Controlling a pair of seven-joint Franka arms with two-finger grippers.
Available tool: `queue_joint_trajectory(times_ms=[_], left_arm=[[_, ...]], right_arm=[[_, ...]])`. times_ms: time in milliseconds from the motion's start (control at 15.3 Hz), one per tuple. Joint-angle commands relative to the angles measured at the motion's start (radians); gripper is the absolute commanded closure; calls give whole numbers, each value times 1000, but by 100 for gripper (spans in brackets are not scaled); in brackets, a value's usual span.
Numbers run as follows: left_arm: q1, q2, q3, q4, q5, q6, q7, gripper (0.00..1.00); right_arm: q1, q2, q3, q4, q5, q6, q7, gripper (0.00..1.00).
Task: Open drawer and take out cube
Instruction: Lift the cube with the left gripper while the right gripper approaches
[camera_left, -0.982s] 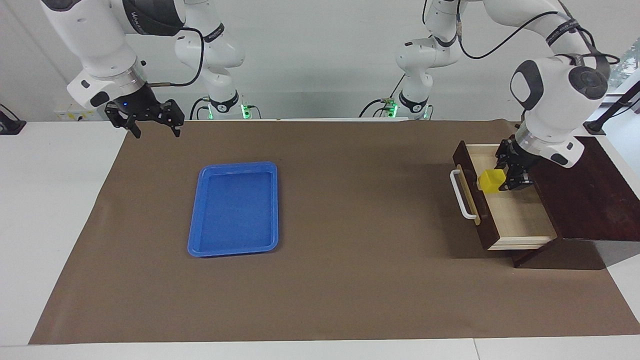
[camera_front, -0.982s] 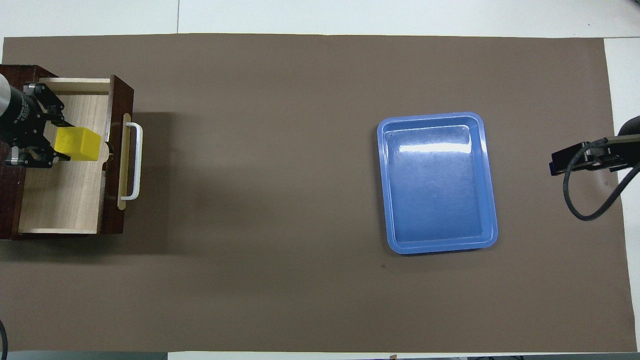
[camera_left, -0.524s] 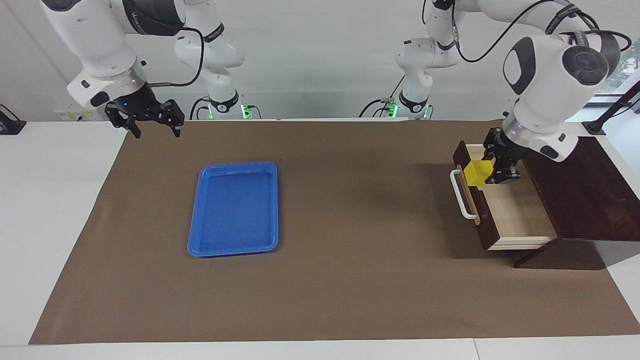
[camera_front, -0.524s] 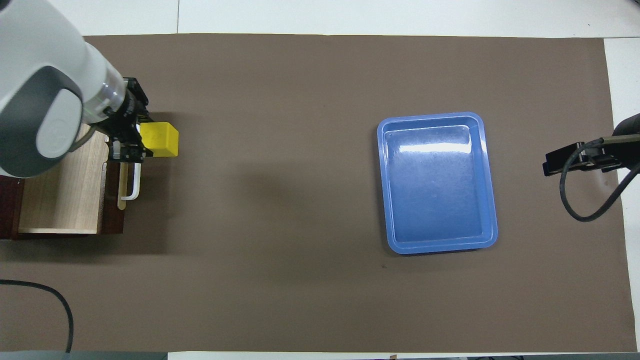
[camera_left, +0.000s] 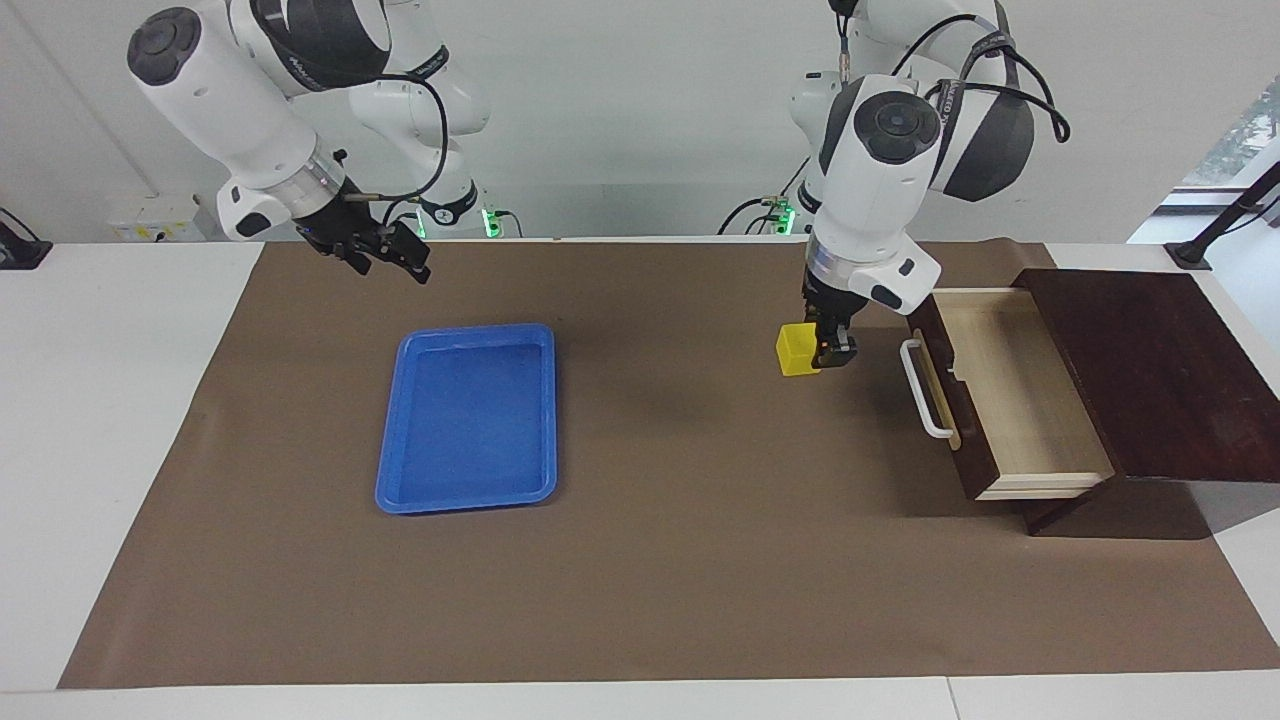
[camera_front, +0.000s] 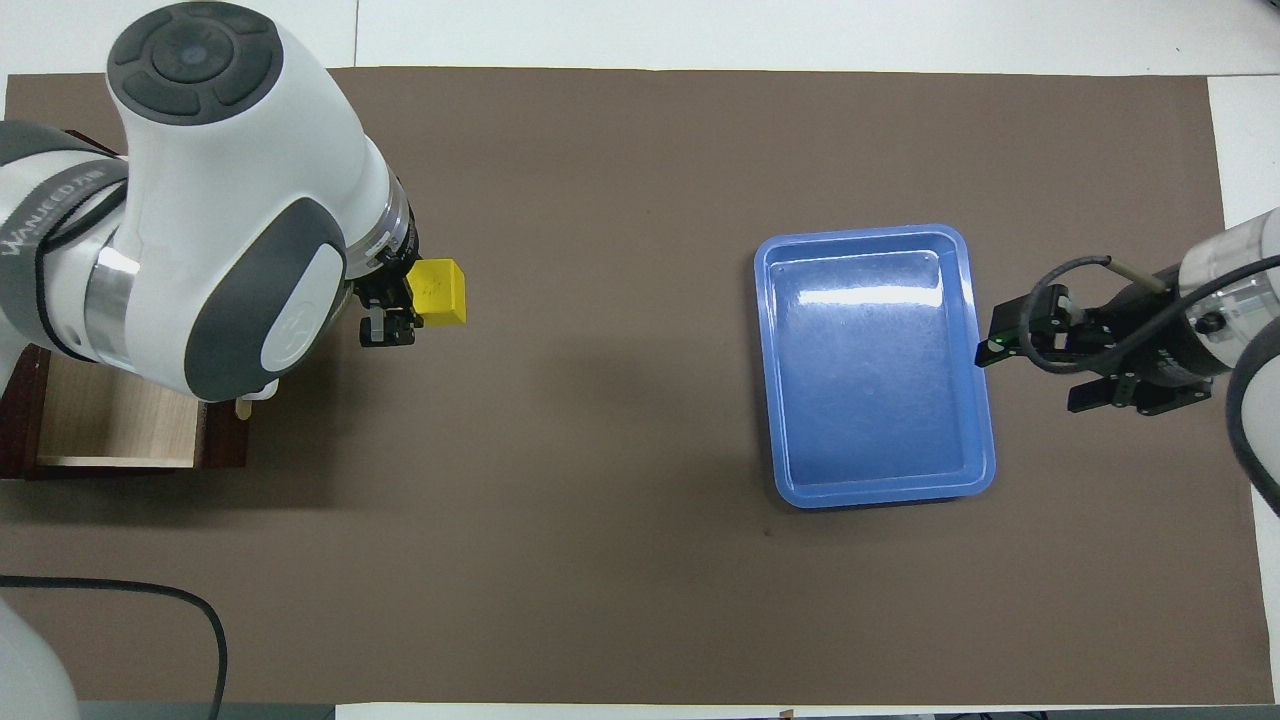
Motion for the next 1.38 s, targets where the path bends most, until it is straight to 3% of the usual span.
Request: queue_joint_trajectory(times_ms=[0, 458, 655, 851, 1048, 1310], left_arm=[[-30, -6, 13, -29, 11, 47, -53, 100], [-44, -4, 11, -41, -53, 75, -120, 100], [-52, -4, 11, -41, -63, 89, -137, 100], [-52, -4, 11, -40, -64, 89, -146, 100], [-52, -4, 11, -46, -73, 95, -156, 100], [-67, -4, 11, -49, -73, 104, -158, 100]], right_arm=[[36, 32, 1, -54, 138, 86, 216, 0], [267, 184, 1, -99, 428, 411, 722, 0], [327, 241, 1, -90, 535, 465, 835, 0], [398, 336, 1, -26, 603, 549, 878, 0], [433, 458, -1, 117, 649, 573, 974, 0], [490, 500, -2, 200, 602, 550, 1060, 0]])
